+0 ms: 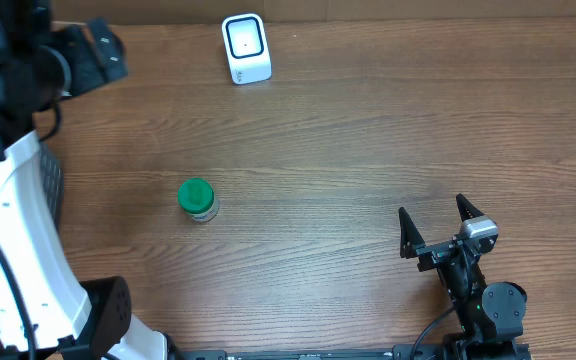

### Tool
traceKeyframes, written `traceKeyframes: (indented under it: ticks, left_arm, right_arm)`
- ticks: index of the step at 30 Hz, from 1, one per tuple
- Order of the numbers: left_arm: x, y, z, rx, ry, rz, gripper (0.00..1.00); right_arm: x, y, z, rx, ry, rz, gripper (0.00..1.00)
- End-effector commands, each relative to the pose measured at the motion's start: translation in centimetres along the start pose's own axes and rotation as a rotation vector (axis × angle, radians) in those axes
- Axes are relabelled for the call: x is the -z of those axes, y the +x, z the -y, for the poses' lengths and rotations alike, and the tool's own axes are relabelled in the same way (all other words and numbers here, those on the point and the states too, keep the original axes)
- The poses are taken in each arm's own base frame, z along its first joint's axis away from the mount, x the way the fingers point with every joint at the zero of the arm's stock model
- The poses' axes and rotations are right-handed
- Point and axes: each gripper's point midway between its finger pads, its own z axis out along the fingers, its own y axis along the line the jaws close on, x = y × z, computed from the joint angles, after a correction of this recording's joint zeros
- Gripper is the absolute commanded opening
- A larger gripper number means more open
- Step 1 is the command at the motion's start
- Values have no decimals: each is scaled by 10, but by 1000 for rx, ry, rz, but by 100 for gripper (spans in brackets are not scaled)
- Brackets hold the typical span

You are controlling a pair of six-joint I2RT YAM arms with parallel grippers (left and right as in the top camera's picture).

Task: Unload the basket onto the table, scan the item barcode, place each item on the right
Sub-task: 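Set the jar down on the table and open the left gripper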

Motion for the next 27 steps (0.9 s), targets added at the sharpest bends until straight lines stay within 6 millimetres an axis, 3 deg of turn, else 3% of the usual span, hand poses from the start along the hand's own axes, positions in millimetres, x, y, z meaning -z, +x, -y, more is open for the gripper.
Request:
traceKeyframes:
  ticks: [1, 5, 9, 12, 15, 21, 27]
  left_arm:
    - [20, -16, -15, 74, 10, 77, 100]
    - [31, -21, -45, 200, -28, 101, 100]
    - [35, -18, -88, 363, -110, 94, 100]
    - [37, -19, -102, 412, -95, 94, 100]
    - [38, -20, -101, 382, -49, 83, 94]
    - [32, -16, -94, 321, -27, 53, 93]
    - [-5, 12, -68, 218, -5, -111, 98]
  right_arm:
    - [0, 2, 0, 5, 2, 3, 100]
    - [0, 2, 0, 5, 2, 3, 100]
    - [0, 2, 0, 5, 2, 3, 100]
    - [0, 2, 0, 5, 2, 3, 100]
    - [0, 2, 0, 5, 2, 3, 100]
    - [0, 2, 0, 5, 2, 3, 100]
    - [0, 2, 0, 5, 2, 3, 100]
